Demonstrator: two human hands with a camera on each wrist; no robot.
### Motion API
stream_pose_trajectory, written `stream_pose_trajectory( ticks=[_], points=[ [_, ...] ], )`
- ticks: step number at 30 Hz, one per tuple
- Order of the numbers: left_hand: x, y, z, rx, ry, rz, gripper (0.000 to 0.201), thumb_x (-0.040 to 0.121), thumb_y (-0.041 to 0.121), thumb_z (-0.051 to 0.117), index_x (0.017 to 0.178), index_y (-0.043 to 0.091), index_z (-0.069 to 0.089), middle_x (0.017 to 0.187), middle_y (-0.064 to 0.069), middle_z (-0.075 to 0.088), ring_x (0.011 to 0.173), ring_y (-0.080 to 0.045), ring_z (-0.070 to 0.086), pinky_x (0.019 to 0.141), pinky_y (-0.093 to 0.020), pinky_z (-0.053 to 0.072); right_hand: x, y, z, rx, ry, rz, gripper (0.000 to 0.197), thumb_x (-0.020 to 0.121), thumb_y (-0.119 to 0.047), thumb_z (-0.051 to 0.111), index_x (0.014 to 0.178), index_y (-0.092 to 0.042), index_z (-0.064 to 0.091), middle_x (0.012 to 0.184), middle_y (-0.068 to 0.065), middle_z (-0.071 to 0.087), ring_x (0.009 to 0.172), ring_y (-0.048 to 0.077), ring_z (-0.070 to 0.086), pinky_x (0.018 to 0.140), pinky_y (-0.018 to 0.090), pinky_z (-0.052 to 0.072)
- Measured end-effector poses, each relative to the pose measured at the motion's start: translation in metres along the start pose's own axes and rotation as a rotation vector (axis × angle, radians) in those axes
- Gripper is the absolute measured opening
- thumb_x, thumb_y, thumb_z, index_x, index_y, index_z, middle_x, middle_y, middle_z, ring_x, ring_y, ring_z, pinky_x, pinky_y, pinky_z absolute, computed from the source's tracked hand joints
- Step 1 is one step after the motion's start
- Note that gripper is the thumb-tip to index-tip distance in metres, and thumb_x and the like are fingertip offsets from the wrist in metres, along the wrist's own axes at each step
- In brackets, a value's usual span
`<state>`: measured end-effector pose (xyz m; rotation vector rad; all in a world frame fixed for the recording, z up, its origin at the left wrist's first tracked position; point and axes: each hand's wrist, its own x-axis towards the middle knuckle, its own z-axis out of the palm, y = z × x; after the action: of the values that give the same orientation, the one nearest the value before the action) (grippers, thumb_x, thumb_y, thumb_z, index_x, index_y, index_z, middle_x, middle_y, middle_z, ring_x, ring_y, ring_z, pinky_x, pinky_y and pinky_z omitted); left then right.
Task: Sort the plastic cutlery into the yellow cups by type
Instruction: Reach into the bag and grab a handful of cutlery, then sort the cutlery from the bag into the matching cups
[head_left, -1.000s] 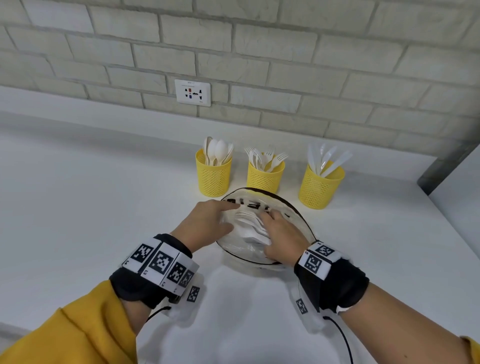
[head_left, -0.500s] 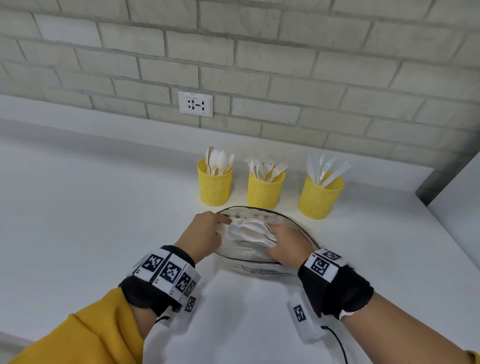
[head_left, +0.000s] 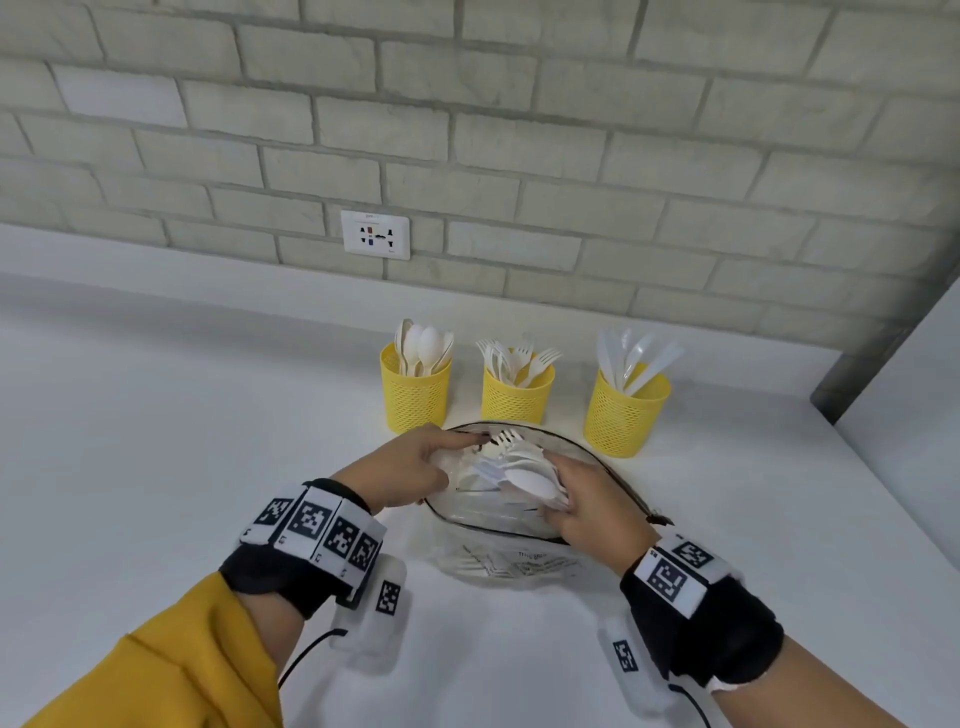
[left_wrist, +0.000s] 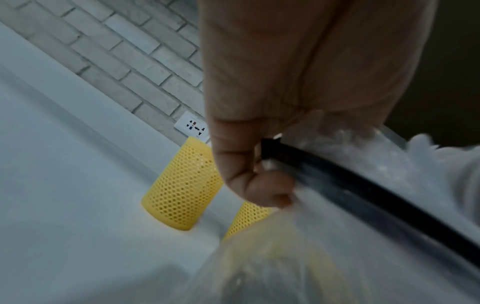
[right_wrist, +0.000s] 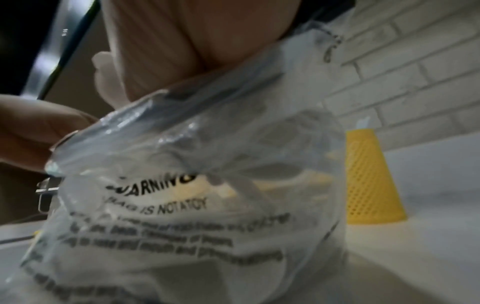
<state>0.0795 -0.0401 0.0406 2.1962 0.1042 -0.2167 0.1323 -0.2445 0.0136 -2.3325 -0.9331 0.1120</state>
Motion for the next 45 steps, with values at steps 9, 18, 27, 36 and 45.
stream_pose_trajectory(
  ticks=[9, 18, 27, 36, 45],
  points=[
    [0.002, 0.005, 0.003, 0.272, 0.034, -0.006, 0.059, 0.081, 0.003, 0.058, 0.134, 0.028, 0.049, 0.103, 0.001, 0.059, 0.059, -0.002, 0.044, 0.048, -0.007, 0.036, -0.005, 0.008, 0.008, 0.041, 0.196, 0.114, 0.032, 0.070, -0.010, 0.067, 0.102, -0.013, 0.068, 0.088, 0.005, 0.073, 0.081, 0.019, 0.064, 0.061, 0.014, 0.040],
    [0.005, -0.005, 0.008, 0.090, 0.110, -0.022, 0.056, 0.079, 0.002, 0.064, 0.131, 0.022, 0.054, 0.081, 0.011, 0.056, 0.063, -0.002, 0.047, 0.053, -0.005, 0.039, 0.002, 0.009, 0.006, 0.084, -0.008, 0.112, 0.045, 0.073, -0.007, 0.064, 0.117, -0.018, 0.060, 0.110, -0.001, 0.068, 0.099, 0.012, 0.061, 0.086, 0.022, 0.047],
    [0.019, -0.016, 0.026, 0.195, 0.107, -0.197, 0.037, 0.088, 0.007, 0.042, 0.123, 0.016, 0.053, 0.102, -0.006, 0.052, 0.060, -0.014, 0.047, 0.048, -0.017, 0.037, 0.004, -0.015, -0.035, 1.135, 0.304, 0.171, 0.014, 0.072, -0.001, 0.065, 0.071, -0.012, 0.057, 0.056, 0.003, 0.052, 0.051, 0.017, 0.052, 0.061, 0.030, 0.049],
    [0.012, 0.016, 0.007, -0.347, 0.264, 0.079, 0.016, 0.088, 0.023, 0.059, 0.088, 0.018, 0.075, 0.133, 0.005, 0.041, 0.126, -0.001, 0.033, 0.102, -0.029, 0.030, 0.008, -0.019, -0.054, 1.407, 0.257, 0.216, 0.010, 0.070, -0.003, 0.060, 0.070, -0.013, 0.057, 0.054, 0.005, 0.050, 0.049, 0.019, 0.051, 0.058, 0.030, 0.046],
    [0.009, 0.062, 0.047, -0.656, -0.266, 0.355, 0.074, 0.066, 0.032, 0.079, 0.129, 0.024, 0.042, 0.117, 0.003, 0.064, 0.107, -0.007, 0.063, 0.085, -0.022, 0.052, 0.005, -0.049, -0.052, 1.027, 0.080, 0.138, 0.030, 0.082, -0.023, 0.066, 0.106, -0.007, 0.062, 0.078, 0.000, 0.069, 0.073, 0.012, 0.068, 0.056, 0.023, 0.052]
  ],
)
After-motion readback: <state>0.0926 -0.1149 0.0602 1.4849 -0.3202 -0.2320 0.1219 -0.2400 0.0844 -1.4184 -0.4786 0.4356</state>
